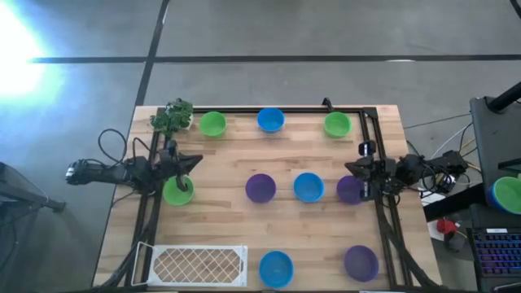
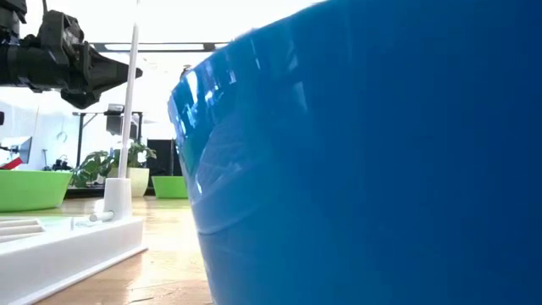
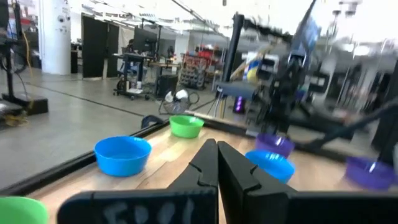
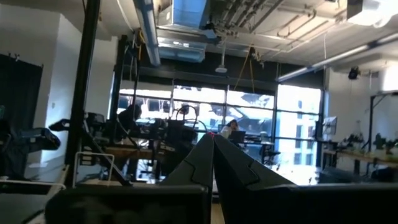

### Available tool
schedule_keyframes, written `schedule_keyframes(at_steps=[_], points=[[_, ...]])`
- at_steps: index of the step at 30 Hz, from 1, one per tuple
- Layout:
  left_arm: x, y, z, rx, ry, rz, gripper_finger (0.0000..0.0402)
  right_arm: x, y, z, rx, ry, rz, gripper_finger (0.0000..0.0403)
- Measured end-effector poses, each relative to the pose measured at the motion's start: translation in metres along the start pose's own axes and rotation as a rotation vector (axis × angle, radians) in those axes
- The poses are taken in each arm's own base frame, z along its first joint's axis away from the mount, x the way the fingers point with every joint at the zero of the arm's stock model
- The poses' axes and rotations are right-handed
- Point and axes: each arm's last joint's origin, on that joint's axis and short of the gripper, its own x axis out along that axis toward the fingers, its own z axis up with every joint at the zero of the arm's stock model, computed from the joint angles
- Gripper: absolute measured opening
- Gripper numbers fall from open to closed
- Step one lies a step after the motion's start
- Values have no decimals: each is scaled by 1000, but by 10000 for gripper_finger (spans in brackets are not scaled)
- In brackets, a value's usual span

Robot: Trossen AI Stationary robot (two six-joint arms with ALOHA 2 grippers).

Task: Pick & Place Mini bowls
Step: Put the bottom green bowl on the shelf

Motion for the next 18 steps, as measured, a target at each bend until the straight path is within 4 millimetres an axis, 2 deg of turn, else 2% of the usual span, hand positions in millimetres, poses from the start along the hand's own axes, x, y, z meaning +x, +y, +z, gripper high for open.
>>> schedule_keyframes(at_steps=[8,10,18], points=[[0,0,1,2,-3,-2,0,0,0,1,-64,-7,-2,8],[0,0,1,24,39,3,0,0,0,1,-64,-7,-2,8],[-2,-1,29,48,155,103,0,0,0,1,-61,-7,-2,8]])
